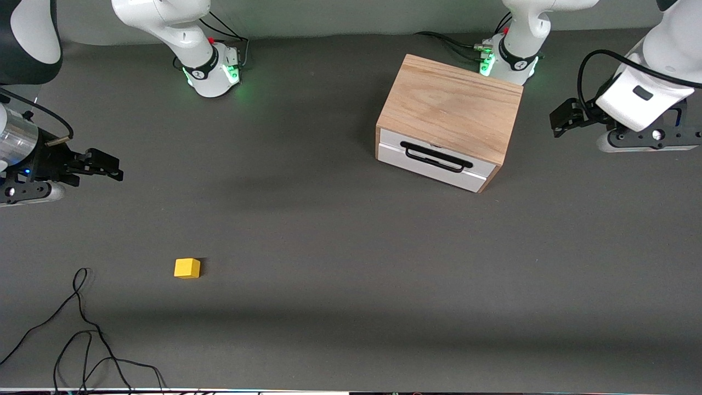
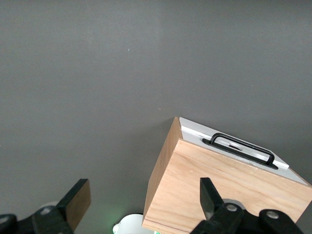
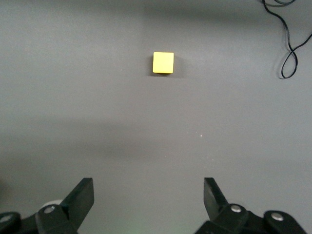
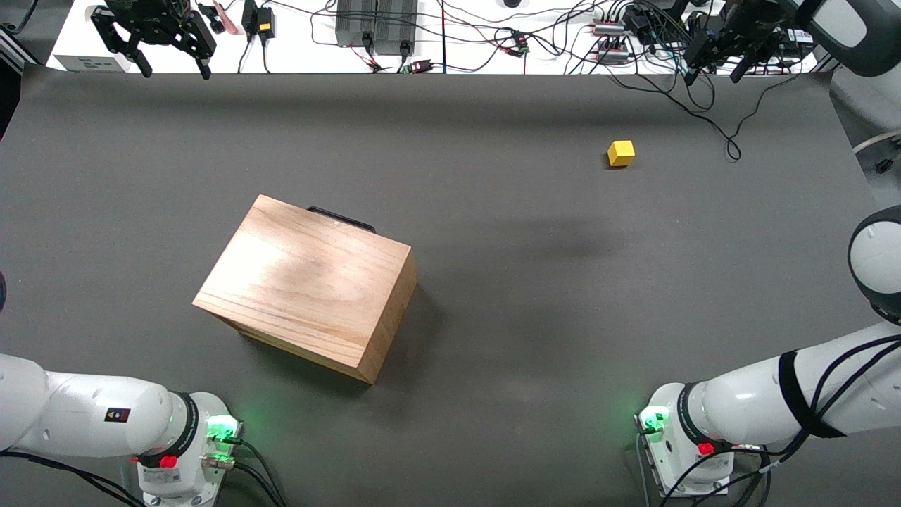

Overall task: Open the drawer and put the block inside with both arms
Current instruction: 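Move the right gripper toward the yellow cube, then grasp the yellow cube with the right gripper while the left gripper reaches the drawer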

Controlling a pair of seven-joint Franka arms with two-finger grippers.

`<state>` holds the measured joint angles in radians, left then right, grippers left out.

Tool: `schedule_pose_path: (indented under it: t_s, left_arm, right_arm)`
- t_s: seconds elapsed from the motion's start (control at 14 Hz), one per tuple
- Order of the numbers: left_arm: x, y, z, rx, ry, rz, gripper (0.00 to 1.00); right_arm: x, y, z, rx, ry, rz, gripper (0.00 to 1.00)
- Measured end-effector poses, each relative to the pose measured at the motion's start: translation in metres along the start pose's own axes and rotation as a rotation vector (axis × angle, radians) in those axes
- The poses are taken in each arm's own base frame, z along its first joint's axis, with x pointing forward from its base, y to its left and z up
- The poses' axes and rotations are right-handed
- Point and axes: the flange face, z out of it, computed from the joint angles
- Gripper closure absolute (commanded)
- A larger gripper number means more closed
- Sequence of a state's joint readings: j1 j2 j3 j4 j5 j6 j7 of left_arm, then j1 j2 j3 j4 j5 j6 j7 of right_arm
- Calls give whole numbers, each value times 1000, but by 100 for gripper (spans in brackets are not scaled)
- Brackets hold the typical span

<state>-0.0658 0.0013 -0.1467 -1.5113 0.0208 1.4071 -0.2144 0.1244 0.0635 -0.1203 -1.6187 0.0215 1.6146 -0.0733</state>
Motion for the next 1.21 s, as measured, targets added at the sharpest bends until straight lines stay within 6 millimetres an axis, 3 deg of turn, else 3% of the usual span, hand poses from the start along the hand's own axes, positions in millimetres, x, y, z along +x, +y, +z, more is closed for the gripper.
schedule_pose_path:
  t_s: [0.29,0.64,1.21]
  left_arm:
    - [1,-2,1,-14,-4,-5,0]
    - [1,-2,1,-15,-5,-5,0]
    - [2,-2,4,-14,-11,-6,0]
  right_arm:
    - [17,4,19,-6,15,8,0]
    - [50,7,64,-19,28,11,0]
    - [104,12,193,-46,-5,13,0]
